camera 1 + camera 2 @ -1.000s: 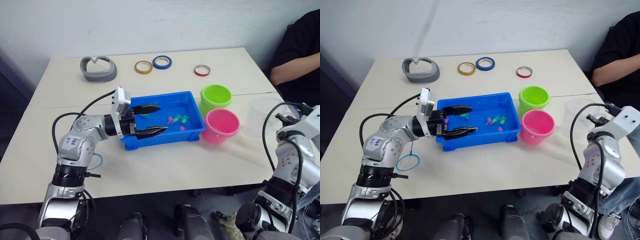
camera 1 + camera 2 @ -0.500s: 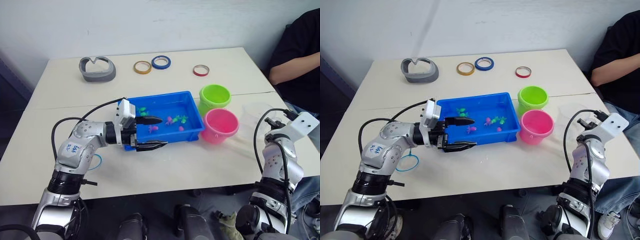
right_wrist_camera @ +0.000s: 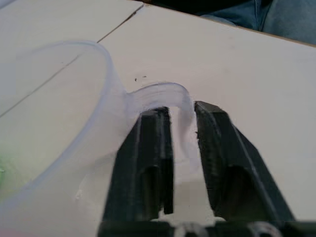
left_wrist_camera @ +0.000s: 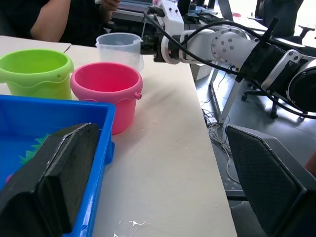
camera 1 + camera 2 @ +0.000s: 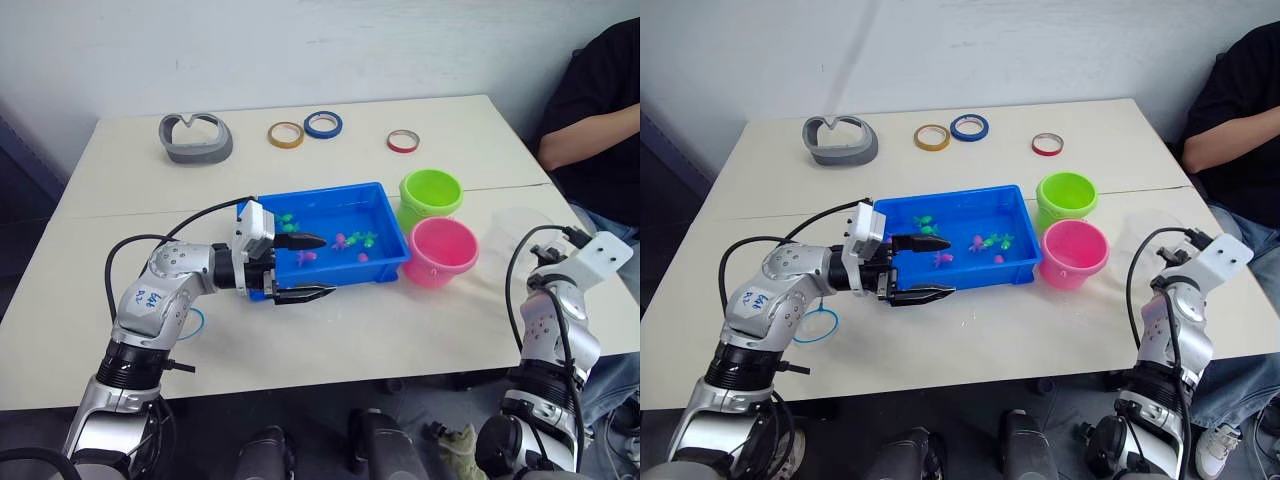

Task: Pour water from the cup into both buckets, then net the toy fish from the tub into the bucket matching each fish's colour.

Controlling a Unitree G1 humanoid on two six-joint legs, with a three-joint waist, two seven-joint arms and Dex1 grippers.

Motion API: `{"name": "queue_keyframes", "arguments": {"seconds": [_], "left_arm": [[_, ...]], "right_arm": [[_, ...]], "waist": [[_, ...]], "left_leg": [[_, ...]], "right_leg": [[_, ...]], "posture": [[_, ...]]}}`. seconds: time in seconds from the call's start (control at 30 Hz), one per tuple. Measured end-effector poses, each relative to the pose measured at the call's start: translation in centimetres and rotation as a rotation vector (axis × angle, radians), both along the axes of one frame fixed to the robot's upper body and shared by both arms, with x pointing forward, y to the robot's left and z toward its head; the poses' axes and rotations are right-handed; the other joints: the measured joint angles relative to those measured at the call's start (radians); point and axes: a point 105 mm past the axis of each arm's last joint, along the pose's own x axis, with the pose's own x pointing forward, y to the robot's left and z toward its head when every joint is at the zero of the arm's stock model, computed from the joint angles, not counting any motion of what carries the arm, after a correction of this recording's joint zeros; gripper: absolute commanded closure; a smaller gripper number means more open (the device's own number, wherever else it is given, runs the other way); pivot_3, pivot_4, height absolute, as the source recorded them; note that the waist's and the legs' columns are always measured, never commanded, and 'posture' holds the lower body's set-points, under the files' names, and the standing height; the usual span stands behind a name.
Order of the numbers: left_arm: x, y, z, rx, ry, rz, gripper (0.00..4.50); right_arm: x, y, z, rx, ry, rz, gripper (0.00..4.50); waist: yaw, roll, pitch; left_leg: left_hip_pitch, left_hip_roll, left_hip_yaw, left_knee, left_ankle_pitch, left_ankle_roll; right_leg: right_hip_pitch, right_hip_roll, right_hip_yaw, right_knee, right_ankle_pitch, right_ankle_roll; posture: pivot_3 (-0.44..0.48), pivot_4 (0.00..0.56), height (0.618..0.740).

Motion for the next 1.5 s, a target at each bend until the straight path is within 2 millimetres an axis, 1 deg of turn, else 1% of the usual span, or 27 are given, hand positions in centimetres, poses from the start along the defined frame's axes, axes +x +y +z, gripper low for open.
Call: {"name": "queue_keyframes", "arguments": {"seconds": [0.03,0.07,0.1,0.13,0.23,0.27,0.33,0.47,0.6,0.67,0.73,0.77,0.8,0.83,0.87,0.9,0.93,0.97,1.03,1.1,1.2,1.23,1.27,1.33,1.4,1.47,1.5], "left_arm": [[0.0,0.0,0.0,0.000,-0.001,-0.001,0.00],[0.0,0.0,0.0,-0.001,-0.003,-0.001,0.00],[0.0,0.0,0.0,0.000,-0.004,0.000,0.00],[0.0,0.0,0.0,0.000,-0.004,-0.001,0.00],[0.0,0.0,0.0,-0.001,-0.004,-0.002,0.00],[0.0,0.0,0.0,0.000,-0.004,0.000,0.00],[0.2,0.1,-0.1,0.002,-0.005,0.004,0.00],[0.2,0.1,0.0,0.002,-0.013,0.005,0.00],[0.5,0.3,-0.1,-0.001,-0.010,0.024,0.00],[0.9,1.0,0.1,-0.014,-0.012,0.069,0.00],[1.5,1.9,0.3,-0.027,-0.005,0.125,0.00],[1.8,2.6,0.2,-0.031,0.006,0.162,0.00],[1.8,2.6,0.2,-0.031,0.007,0.165,0.00],[1.9,2.9,0.1,-0.029,0.013,0.178,0.00],[2.1,3.7,-0.1,-0.036,0.033,0.226,0.00],[2.4,4.5,-0.1,-0.036,0.044,0.273,0.00],[2.7,5.3,-0.1,-0.039,0.053,0.319,0.00],[2.8,5.7,-0.1,-0.043,0.055,0.344,0.00],[3.3,7.1,-0.4,-0.052,0.076,0.441,0.00],[3.8,8.3,-0.5,-0.043,0.087,0.528,0.00],[4.5,10.2,-0.8,-0.052,0.113,0.669,0.00],[4.6,10.6,-0.9,-0.051,0.117,0.699,0.00],[5.0,11.8,-1.3,-0.040,0.123,0.788,0.00],[5.3,13.1,-1.7,-0.027,0.131,0.881,0.00],[5.4,14.0,-2.2,-0.013,0.141,0.942,0.00],[5.4,15.2,-3.0,0.000,0.163,1.006,0.00],[5.3,16.1,-3.8,0.008,0.184,1.054,0.00]], "right_arm": [[-0.1,0.0,-0.2,-0.003,0.011,0.000,1.47],[-0.4,-0.1,-0.4,-0.019,0.033,0.000,0.85],[-0.8,-0.2,-0.5,-0.035,0.049,0.003,0.46],[-0.8,-0.2,-0.5,-0.038,0.051,0.003,0.36],[-1.5,-0.4,-0.7,-0.053,0.071,0.001,0.36],[-2.5,-0.6,-0.8,-0.074,0.087,-0.002,0.36],[-3.6,-0.7,-1.0,-0.090,0.109,0.003,0.36],[-5.0,0.0,-0.9,-0.122,0.141,0.043,0.36],[-6.2,0.9,-0.7,-0.168,0.179,0.139,0.36],[-7.0,2.1,0.1,-0.233,0.196,0.277,0.36],[-7.4,3.7,1.5,-0.310,0.188,0.441,0.36],[-7.4,4.8,2.7,-0.349,0.164,0.541,0.36],[-7.4,4.9,2.9,-0.354,0.161,0.550,0.36],[-7.4,5.4,3.4,-0.368,0.146,0.595,0.17],[-7.2,7.2,4.2,-0.398,0.140,0.752,0.17],[-7.3,8.5,4.9,-0.417,0.126,0.858,0.17],[-7.3,9.7,5.7,-0.433,0.104,0.952,0.17],[-7.3,10.4,5.9,-0.438,0.096,1.000,0.17],[-7.3,12.8,6.6,-0.434,0.065,1.169,0.17],[-7.5,14.8,7.1,-0.432,0.025,1.288,0.17],[-7.9,17.6,7.9,-0.470,-0.053,1.451,0.17],[-8.1,18.2,8.0,-0.478,-0.062,1.484,0.17],[-8.5,19.2,7.8,-0.488,-0.069,1.561,0.17],[-8.8,20.3,7.7,-0.488,-0.079,1.630,0.17],[-9.1,21.0,7.6,-0.491,-0.090,1.679,0.17],[-9.4,21.6,7.6,-0.493,-0.103,1.722,0.17],[-9.7,22.1,7.4,-0.491,-0.107,1.755,0.17]], "waist": [[0.000,0.000,0.000],[0.000,0.000,0.000],[0.000,0.000,0.000],[0.000,0.000,0.000],[0.000,0.000,0.000],[0.002,0.000,0.000],[0.002,0.000,0.000],[0.001,0.000,0.000],[0.003,0.000,0.000],[0.003,0.000,0.000],[0.001,0.000,0.000],[-0.001,0.000,0.000],[-0.001,0.000,0.000],[0.000,-0.001,0.000],[0.000,-0.001,0.001],[0.001,-0.003,0.001],[0.003,-0.005,0.003],[0.004,-0.006,0.003],[0.006,-0.008,0.004],[0.007,-0.012,0.006],[0.009,-0.013,0.007],[0.009,-0.013,0.007],[0.011,-0.013,0.007],[0.015,-0.014,0.008],[0.021,-0.014,0.008],[0.025,-0.014,0.008],[0.029,-0.015,0.008]], "left_leg": [[0.000,0.000,0.000,0.000,0.000,0.000],[0.000,0.000,0.000,0.000,0.000,0.000],[0.000,0.000,0.000,0.000,0.000,0.000],[0.000,0.000,0.000,0.000,0.000,0.000],[0.000,0.000,0.000,0.000,0.000,0.000],[0.000,0.001,-0.001,-0.001,0.000,0.000],[0.000,0.000,0.000,-0.001,0.000,0.000],[0.000,0.001,0.000,-0.001,0.000,0.000],[0.000,0.000,-0.001,-0.002,-0.001,0.000],[-0.001,0.000,-0.001,-0.002,-0.001,0.001],[-0.001,0.001,0.000,-0.002,-0.003,0.004],[-0.001,0.001,0.000,-0.002,-0.003,0.005],[-0.001,0.001,0.000,-0.002,-0.003,0.005],[-0.001,0.001,0.000,-0.002,-0.004,0.006],[0.000,0.000,0.000,-0.002,-0.004,0.007],[-0.001,0.001,0.000,-0.002,-0.005,0.009],[-0.001,0.001,-0.001,-0.002,-0.005,0.009],[-0.001,0.001,-0.001,-0.002,-0.005,0.009],[-0.001,0.001,-0.001,-0.002,-0.006,0.009],[-0.002,0.001,-0.002,-0.002,-0.006,0.009],[-0.002,0.001,-0.002,-0.002,-0.006,0.008],[-0.002,0.000,-0.002,-0.002,-0.006,0.007],[-0.003,0.001,-0.002,-0.002,-0.005,0.005],[-0.003,0.001,-0.002,-0.002,-0.006,0.005],[-0.003,0.000,-0.002,-0.001,-0.006,0.005],[-0.003,0.001,-0.002,-0.002,-0.007,0.004],[-0.004,0.001,-0.002,-0.002,-0.007,0.004]], "right_leg": [[0.000,0.000,0.000,0.000,0.000,0.000],[0.000,0.000,0.000,0.000,0.000,0.000],[0.000,0.000,0.000,0.000,0.000,0.000],[0.000,0.000,0.000,0.000,0.000,0.000],[0.000,0.000,0.000,0.000,0.000,0.000],[0.000,0.000,0.000,-0.001,0.000,0.000],[0.000,0.000,0.000,-0.001,0.000,0.000],[0.000,0.000,0.000,-0.002,0.000,0.000],[0.000,0.000,0.000,-0.003,0.000,0.000],[0.000,0.000,0.000,-0.004,0.000,0.001],[0.000,0.001,0.000,-0.005,0.001,0.002],[0.001,0.001,0.000,-0.006,0.001,0.002],[0.001,0.001,0.000,-0.006,0.002,0.002],[0.001,0.001,-0.001,-0.007,0.002,0.003],[0.001,0.001,0.000,-0.007,0.002,0.003],[0.001,0.001,-0.001,-0.007,0.002,0.003],[0.001,0.001,-0.001,-0.007,0.002,0.003],[0.001,0.001,-0.002,-0.007,0.002,0.002],[0.001,0.000,-0.002,-0.008,0.002,0.002],[0.001,-0.001,-0.003,-0.008,0.002,0.002],[0.001,-0.002,-0.004,-0.009,0.002,0.002],[0.001,-0.002,-0.004,-0.009,0.002,0.002],[0.001,-0.002,-0.005,-0.010,0.002,0.002],[0.001,-0.003,-0.005,-0.010,0.002,0.002],[0.001,-0.003,-0.006,-0.011,0.002,0.002],[0.001,-0.003,-0.006,-0.011,0.002,0.002],[0.001,-0.003,-0.006,-0.012,0.002,0.002]], "posture": [[0.000,0.150,0.713],[0.000,0.150,0.713],[0.000,0.150,0.713],[0.000,0.150,0.713],[0.000,0.150,0.713],[0.000,0.150,0.713],[0.000,0.150,0.713],[0.000,0.150,0.713],[0.000,0.150,0.713],[0.000,0.150,0.713],[0.000,0.150,0.713],[0.000,0.150,0.713],[0.000,0.150,0.713],[0.000,0.150,0.713],[0.000,0.150,0.713],[0.000,0.150,0.713],[0.000,0.150,0.713],[0.000,0.150,0.713],[0.000,0.150,0.713],[0.000,0.150,0.713],[0.000,0.150,0.713],[0.000,0.150,0.713],[0.000,0.150,0.713],[0.000,0.150,0.713],[0.000,0.150,0.713],[0.000,0.150,0.713],[0.000,0.150,0.713]]}}
